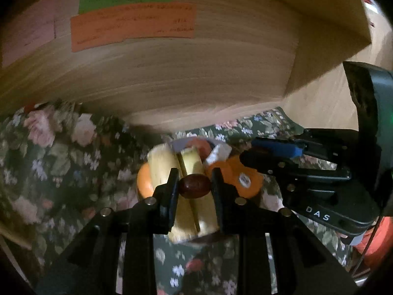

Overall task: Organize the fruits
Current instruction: 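Carry the plum onto the plate with the left gripper and open it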

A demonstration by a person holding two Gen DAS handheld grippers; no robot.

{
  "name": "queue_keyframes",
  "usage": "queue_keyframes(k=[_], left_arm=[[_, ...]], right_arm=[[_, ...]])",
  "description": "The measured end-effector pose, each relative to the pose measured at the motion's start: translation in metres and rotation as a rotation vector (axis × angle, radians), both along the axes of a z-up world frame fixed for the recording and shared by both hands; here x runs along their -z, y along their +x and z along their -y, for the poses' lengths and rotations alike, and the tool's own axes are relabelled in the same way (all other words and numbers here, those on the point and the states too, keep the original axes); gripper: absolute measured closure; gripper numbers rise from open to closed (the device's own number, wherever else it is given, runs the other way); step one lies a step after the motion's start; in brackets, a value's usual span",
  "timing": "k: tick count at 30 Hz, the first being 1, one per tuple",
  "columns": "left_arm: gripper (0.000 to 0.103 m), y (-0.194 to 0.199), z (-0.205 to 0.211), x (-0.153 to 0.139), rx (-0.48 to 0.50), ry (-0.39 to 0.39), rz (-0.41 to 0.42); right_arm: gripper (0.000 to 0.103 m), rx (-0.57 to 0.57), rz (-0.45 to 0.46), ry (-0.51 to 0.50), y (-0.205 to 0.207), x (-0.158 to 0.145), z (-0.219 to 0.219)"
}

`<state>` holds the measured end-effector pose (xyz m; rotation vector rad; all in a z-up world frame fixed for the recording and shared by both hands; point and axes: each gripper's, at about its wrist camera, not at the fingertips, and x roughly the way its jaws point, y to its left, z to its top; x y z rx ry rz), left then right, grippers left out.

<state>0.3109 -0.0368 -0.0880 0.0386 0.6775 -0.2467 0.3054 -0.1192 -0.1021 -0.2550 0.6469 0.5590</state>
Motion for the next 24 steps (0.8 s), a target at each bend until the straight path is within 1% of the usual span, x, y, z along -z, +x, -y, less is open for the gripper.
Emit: queue_keyframes(k=[2,5,9,11,12,15,17,18,19,20,24], left_arm=[[0.077,0.013,-0.001,0.000,0.005,-0.020,-0.013],[0.077,0.026,-0.002,-0.001,0.011,-0.028,-0.023],[0.077,0.040,-0.005,0.004,0.006,-0.047,-0.035],[0.077,0.041,-0.008,0.002,0.009,-0.065,-0.040],[0.076,0.042,-0.007,0.002,0.012,-0.087,-0.053],[0.073,0.044,-0.006,0.002,0.016,-0.081,-0.051],[0.070,0.042,-0.006,0.000,0.014,-0.086,-0.050],[0.066,0.041,-0.006,-0.001,0.013,-0.089,-0.048],[0.061,0.040,-0.006,-0.003,0.009,-0.089,-0.044],[0.060,0.037,-0.007,-0.005,0.001,-0.086,-0.034],[0.060,0.023,-0.013,-0.019,-0.022,-0.091,0.006]], right_arm=[[0.084,0.003,0.004,-0.001,0.009,-0.002,-0.002],[0.084,0.007,-0.006,-0.012,0.023,-0.001,-0.007],[0.084,-0.004,-0.036,-0.033,0.038,0.008,-0.015],[0.084,-0.002,-0.040,-0.049,0.042,0.013,-0.016],[0.084,0.000,-0.047,-0.056,0.044,0.016,-0.017],[0.083,-0.003,-0.083,-0.060,0.050,0.022,-0.017],[0.076,0.001,-0.084,-0.063,0.049,0.022,-0.017],[0.073,0.003,-0.078,-0.060,0.048,0.021,-0.016],[0.066,0.004,-0.073,-0.052,0.046,0.018,-0.014],[0.061,0.007,-0.066,-0.045,0.044,0.016,-0.012],[0.060,0.012,-0.029,-0.024,0.030,0.001,-0.006]])
